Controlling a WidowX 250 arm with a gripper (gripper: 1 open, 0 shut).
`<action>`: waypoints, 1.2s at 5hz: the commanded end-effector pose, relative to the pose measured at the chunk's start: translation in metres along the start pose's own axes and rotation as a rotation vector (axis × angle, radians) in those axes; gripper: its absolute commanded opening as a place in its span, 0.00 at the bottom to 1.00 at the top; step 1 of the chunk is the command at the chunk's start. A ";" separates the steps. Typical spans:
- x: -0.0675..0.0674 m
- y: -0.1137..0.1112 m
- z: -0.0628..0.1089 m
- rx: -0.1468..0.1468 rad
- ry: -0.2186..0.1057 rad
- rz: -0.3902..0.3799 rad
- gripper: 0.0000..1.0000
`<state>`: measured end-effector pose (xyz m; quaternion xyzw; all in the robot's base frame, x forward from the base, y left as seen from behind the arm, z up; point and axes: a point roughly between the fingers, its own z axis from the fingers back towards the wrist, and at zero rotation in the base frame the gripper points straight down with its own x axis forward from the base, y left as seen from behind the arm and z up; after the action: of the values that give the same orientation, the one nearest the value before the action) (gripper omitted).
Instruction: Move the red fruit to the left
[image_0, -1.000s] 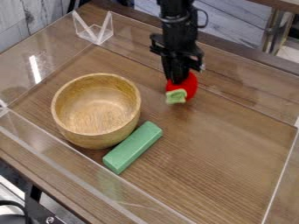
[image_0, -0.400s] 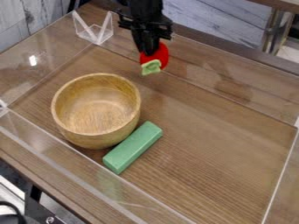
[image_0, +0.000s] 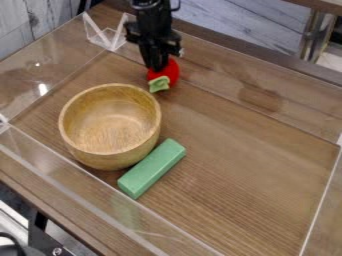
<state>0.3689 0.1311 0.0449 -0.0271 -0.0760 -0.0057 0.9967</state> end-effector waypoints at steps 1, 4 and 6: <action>0.010 0.014 0.028 0.024 -0.055 0.015 0.00; 0.002 0.013 0.023 0.009 -0.038 0.049 1.00; -0.004 0.008 0.002 0.013 -0.019 0.046 1.00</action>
<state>0.3612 0.1383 0.0381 -0.0300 -0.0733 0.0212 0.9966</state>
